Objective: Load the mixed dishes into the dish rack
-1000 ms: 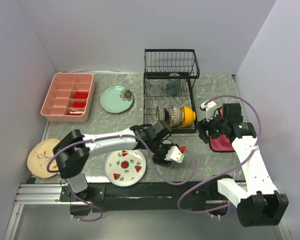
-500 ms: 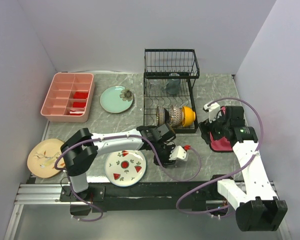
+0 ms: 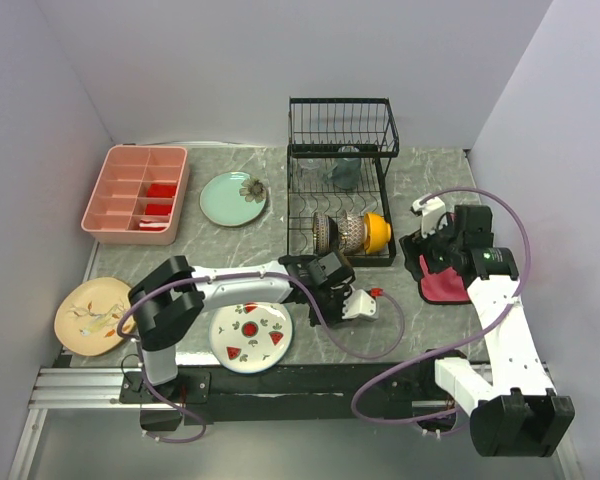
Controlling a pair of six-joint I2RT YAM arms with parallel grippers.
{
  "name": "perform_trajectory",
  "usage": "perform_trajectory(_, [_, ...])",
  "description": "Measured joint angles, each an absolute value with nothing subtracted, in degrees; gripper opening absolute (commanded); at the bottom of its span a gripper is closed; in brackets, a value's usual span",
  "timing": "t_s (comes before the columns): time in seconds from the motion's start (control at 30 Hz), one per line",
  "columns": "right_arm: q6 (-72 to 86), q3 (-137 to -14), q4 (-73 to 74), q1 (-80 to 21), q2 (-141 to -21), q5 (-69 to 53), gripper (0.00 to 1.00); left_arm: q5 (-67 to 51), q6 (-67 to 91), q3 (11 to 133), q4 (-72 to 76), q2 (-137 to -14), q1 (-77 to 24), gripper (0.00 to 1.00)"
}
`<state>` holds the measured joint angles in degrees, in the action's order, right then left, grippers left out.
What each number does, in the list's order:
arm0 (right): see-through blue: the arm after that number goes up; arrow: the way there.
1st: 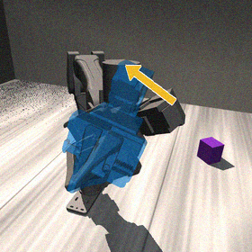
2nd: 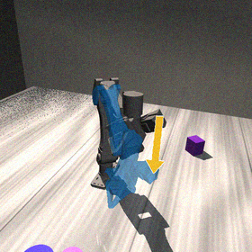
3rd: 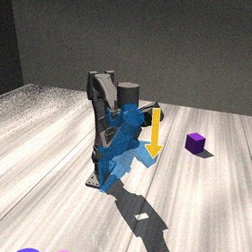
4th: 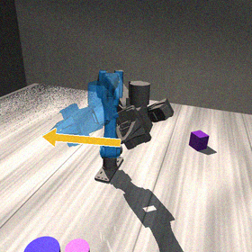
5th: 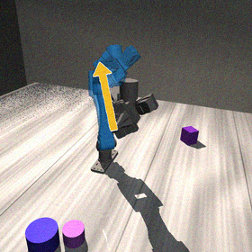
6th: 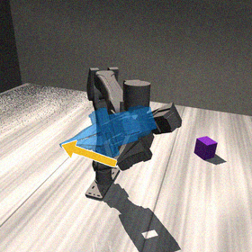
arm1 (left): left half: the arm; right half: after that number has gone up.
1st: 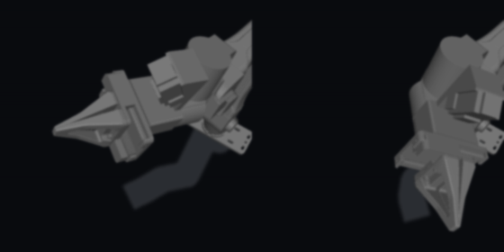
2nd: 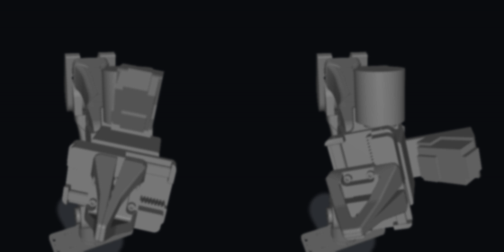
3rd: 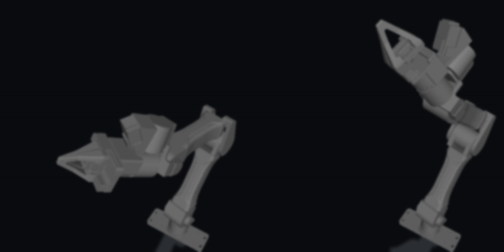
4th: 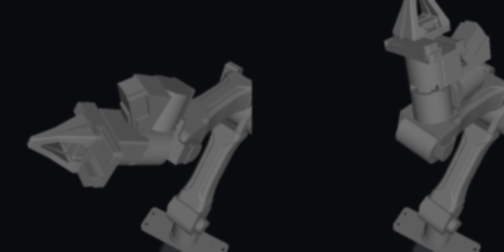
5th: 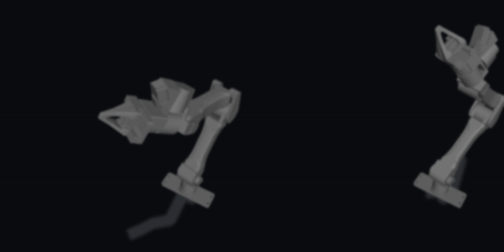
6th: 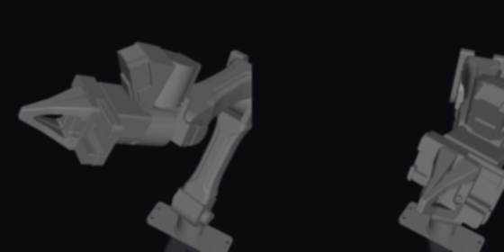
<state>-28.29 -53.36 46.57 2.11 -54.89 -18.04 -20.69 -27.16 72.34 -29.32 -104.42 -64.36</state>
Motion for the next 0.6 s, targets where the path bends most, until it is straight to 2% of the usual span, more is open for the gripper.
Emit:
perform_trajectory(0.07, [-28.2,-53.4,46.7,2.3,-54.9,-18.0,0.86,-19.8,-27.1,72.4,-28.9,-103.7,-64.5,0.01])
perform_trajectory(0.33, [-28.9,-57.8,50.0,2.5,-56.1,-18.2,0.86,-24.8,-28.5,72.6,-38.0,-94.3,-58.1,0.01])
perform_trajectory(0.5, [-29.9,-62.5,52.1,2.5,-59.3,-17.2,0.86,-34.8,-25.4,75.1,-39.3,-85.6,-44.4,0.01])
perform_trajectory(0.6, [-29.7,-64.6,52.4,2.5,-60.9,-16.5,0.86,-40.9,-15.7,72.5,-29.0,-81.5,-34.6,0.01])
